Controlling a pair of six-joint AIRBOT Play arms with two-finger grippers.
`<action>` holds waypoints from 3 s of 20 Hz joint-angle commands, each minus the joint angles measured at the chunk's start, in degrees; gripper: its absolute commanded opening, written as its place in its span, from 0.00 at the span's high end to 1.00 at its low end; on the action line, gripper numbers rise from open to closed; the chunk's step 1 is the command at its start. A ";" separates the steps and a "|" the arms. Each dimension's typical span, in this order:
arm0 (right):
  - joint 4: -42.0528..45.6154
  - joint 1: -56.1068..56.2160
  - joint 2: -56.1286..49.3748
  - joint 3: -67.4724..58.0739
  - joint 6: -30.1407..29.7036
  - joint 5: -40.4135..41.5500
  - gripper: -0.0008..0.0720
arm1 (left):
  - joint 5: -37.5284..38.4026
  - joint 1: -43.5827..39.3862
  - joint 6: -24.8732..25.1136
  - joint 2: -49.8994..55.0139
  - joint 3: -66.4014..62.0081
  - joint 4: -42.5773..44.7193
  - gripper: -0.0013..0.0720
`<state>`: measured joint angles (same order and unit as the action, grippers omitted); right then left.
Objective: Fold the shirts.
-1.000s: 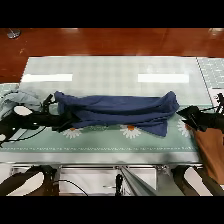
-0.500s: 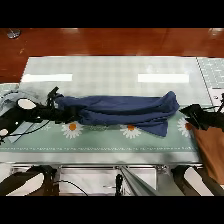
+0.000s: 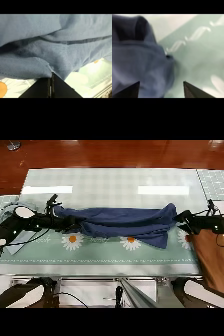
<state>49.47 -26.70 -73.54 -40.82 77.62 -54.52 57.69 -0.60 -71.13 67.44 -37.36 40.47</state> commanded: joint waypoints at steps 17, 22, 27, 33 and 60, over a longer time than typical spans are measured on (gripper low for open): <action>0.63 8.76 10.36 -58.97 2.45 -15.65 0.96 | -1.09 13.07 0.85 -9.16 -55.56 -11.04 0.95; 4.22 8.76 29.86 -60.17 2.78 -16.17 0.96 | -1.09 16.87 0.81 -18.21 -67.04 -3.80 0.95; 13.03 8.66 43.93 -60.17 7.43 -17.05 0.96 | 4.96 18.12 -5.25 -29.31 -67.01 16.50 0.95; 19.71 8.66 48.76 -60.17 11.78 -24.63 0.96 | 9.88 17.55 -6.58 -33.99 -66.77 27.26 0.95; -11.74 10.08 -23.04 -44.98 -1.44 -2.97 0.96 | -15.13 0.22 -22.71 29.38 -51.10 24.22 0.95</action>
<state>40.40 -17.47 -87.74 -79.88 75.26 -58.43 46.52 -0.19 -90.48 91.79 -87.81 65.95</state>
